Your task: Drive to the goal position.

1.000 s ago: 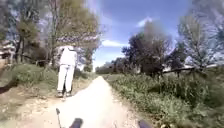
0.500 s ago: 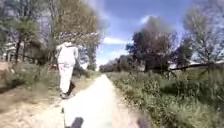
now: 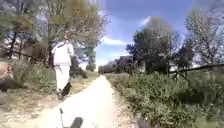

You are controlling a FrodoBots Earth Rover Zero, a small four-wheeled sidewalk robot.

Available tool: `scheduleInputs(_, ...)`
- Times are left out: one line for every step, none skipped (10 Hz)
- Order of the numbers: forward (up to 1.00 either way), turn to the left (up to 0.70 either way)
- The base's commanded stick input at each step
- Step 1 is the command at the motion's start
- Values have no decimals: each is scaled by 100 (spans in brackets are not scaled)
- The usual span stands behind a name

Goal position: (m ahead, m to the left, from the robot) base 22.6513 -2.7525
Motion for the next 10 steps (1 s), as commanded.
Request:
scheduleInputs(100, 0)
scheduleInputs(100, 0)
scheduleInputs(100, 0)
scheduleInputs(96, 0)
scheduleInputs(90, 0)
scheduleInputs(85, 0)
scheduleInputs(70, 0)
scheduleInputs(70, 0)
scheduleInputs(70, 0)
scheduleInputs(70, 0)
